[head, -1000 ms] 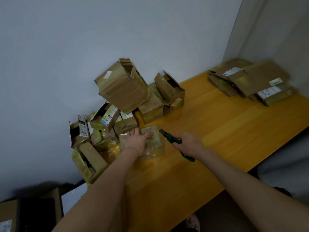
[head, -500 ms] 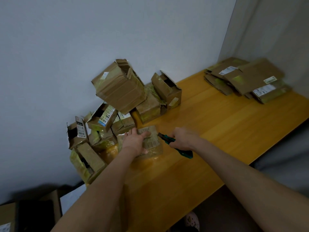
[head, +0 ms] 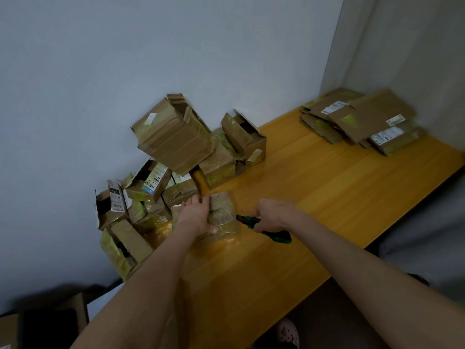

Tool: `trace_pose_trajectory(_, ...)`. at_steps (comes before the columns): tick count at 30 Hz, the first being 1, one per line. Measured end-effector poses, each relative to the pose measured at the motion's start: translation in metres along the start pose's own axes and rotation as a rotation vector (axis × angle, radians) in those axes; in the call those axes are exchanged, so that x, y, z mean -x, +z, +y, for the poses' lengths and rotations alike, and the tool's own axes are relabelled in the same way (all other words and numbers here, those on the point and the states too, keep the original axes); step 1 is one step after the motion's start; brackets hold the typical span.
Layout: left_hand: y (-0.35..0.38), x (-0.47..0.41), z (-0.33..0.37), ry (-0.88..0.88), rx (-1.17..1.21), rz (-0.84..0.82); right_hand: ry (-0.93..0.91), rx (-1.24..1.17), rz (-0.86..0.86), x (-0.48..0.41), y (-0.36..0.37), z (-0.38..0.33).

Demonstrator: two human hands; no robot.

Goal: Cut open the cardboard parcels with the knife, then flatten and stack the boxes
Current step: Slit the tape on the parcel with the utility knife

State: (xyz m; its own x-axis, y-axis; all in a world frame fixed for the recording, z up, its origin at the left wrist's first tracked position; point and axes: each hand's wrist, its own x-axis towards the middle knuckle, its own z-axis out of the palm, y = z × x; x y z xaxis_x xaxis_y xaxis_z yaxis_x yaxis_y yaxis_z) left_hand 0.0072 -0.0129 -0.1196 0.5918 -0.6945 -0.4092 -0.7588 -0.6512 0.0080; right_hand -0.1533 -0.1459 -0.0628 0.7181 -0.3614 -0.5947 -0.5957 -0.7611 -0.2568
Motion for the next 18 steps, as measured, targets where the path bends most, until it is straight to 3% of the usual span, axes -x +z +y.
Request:
trace_pose_trajectory(4, -0.003, -0.002, -0.003, -0.03, -0.008, 0.0, 0.058, -0.424, 0.061, 0.002, 0.011, 0.024)
trace_pose_trajectory(8, -0.002, 0.005, 0.005, -0.09, 0.042, -0.034, 0.212, -0.823, 0.257, -0.004, 0.014, 0.034)
trace_pose_trajectory(12, 0.007, 0.016, 0.026, -0.283, 0.318, -0.037, 0.291, -1.133, 0.136, -0.011, 0.024, 0.007)
trace_pose_trajectory(15, 0.018, 0.019, 0.032, -0.304, 0.424, -0.027, 0.304, -1.27, 0.027, -0.017, 0.037, -0.016)
trace_pose_trajectory(18, 0.025, 0.02, 0.027, -0.318, 0.609, -0.063, 0.308, -1.38, 0.027, -0.025, 0.048, -0.026)
